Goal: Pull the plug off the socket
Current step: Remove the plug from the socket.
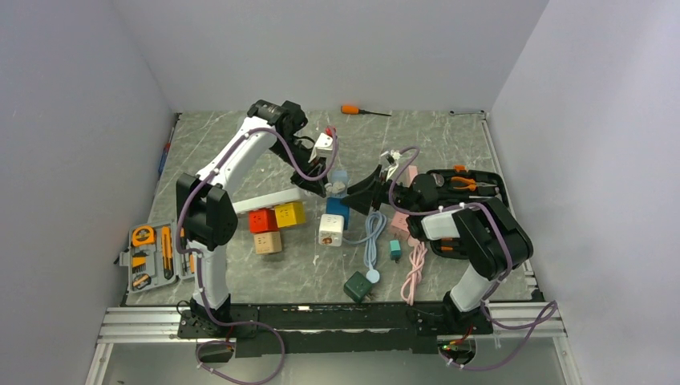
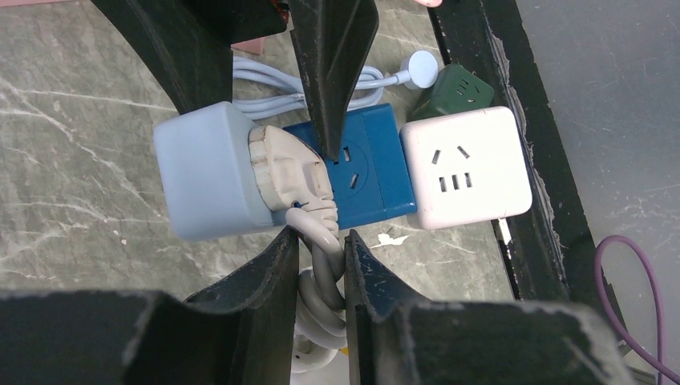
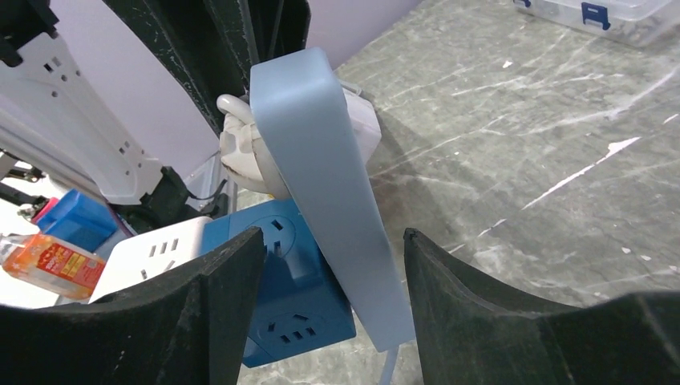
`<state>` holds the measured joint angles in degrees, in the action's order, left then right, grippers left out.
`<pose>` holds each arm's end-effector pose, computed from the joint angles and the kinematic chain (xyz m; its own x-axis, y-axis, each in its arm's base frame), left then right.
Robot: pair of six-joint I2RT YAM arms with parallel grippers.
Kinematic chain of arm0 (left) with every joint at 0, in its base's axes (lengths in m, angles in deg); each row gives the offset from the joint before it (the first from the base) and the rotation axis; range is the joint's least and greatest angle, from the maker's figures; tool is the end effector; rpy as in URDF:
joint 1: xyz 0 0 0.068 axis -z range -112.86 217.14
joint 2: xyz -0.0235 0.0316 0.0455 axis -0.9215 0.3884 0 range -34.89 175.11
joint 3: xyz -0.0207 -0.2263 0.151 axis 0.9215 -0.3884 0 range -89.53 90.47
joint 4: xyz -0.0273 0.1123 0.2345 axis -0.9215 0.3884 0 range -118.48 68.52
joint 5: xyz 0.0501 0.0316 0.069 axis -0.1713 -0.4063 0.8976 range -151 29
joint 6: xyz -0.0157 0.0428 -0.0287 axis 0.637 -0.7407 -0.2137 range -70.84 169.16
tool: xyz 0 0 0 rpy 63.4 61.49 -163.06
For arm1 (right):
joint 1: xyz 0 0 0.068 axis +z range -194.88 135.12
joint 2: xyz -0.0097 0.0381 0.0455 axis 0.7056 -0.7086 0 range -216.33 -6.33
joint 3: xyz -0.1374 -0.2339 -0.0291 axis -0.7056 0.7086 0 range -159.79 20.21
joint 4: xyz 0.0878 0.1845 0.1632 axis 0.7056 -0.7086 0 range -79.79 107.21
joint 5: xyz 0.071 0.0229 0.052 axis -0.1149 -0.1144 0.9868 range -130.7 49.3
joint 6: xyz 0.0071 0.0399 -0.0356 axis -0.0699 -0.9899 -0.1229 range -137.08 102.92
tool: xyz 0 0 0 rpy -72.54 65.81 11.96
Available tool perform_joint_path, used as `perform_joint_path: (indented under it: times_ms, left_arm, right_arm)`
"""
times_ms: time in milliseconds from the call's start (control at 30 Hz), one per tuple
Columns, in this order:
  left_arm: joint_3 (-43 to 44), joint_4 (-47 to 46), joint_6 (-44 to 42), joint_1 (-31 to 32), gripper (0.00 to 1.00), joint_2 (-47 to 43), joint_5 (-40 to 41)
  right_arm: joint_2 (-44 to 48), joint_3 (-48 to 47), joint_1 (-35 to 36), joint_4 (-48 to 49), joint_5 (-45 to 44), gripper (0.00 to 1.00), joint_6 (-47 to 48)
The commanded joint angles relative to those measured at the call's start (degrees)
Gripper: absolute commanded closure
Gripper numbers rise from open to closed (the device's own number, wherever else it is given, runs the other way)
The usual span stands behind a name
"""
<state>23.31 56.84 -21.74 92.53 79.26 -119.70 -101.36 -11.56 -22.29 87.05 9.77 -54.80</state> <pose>0.3301 -0.1903 0.3165 -0.0418 0.5632 -0.8253 0.9400 -0.2578 -0.2236 0.2693 0.1418 0.1958 -0.4987 0.2142 -0.8399 -0.8177 0.2052 0.5379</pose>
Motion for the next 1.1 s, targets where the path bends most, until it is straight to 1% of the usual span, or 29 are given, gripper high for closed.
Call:
perform_joint_path:
  times_ms: [0,133,333,600,700,733,833,900,933,967,1000,1033,1067]
  left_arm:
    - [3.9,2.7,-0.2,-0.3,1.0,-2.3,-8.3]
    - [4.5,2.4,1.0,-0.3,1.0,-2.0,-9.1]
    - [6.3,3.1,1.8,-0.3,1.0,-1.0,-10.2]
    - [4.1,4.8,0.2,-0.2,1.0,-1.3,-11.1]
    - [3.3,4.8,-0.1,-0.2,1.0,-2.1,-11.6]
    - [3.3,4.8,0.0,-0.2,1.0,-2.3,-11.8]
    - [3.3,4.9,0.3,-0.2,1.0,-2.5,-12.2]
    - [3.6,4.9,0.3,-0.3,1.0,-2.5,-12.0]
    - [3.7,4.9,0.3,-0.4,1.0,-2.5,-11.8]
    - [3.6,4.9,0.2,-0.6,1.0,-2.5,-11.7]
    - [3.4,4.8,0.1,-0.8,1.0,-2.5,-11.8]
    - [3.2,4.9,0.1,-1.0,1.0,-2.5,-11.9]
    - [2.9,4.8,0.0,-1.2,1.0,-2.7,-11.9]
  right_arm:
    - [-1.7,-2.0,0.4,12.0,2.1,0.34,-4.3]
    - [-2.8,-2.8,1.3,12.9,1.4,0.37,-4.2]
    - [-4.6,-4.5,2.9,11.2,0.1,0.43,-1.9]
    - [-4.8,-4.7,3.5,11.9,-4.1,0.48,0.5]
    - [-5.4,-4.8,3.5,13.8,-4.4,0.51,0.1]
    - [-5.7,-4.8,3.7,14.6,-4.5,0.54,-0.2]
    - [-6.6,-5.4,4.4,16.3,-3.5,0.66,-1.1]
    - [-7.0,-5.3,4.8,19.2,-2.7,0.73,-2.7]
    - [-6.9,-5.0,4.9,20.1,-2.5,0.78,-3.5]
    - [-6.7,-4.6,4.9,20.7,-2.3,0.85,-3.8]
    - [-5.7,-4.1,4.9,20.8,-2.3,0.95,-3.8]
    - [-4.7,-3.3,4.9,20.3,-2.7,1.0,-3.4]
    - [-3.6,-2.7,4.9,19.7,-3.3,1.0,-2.8]
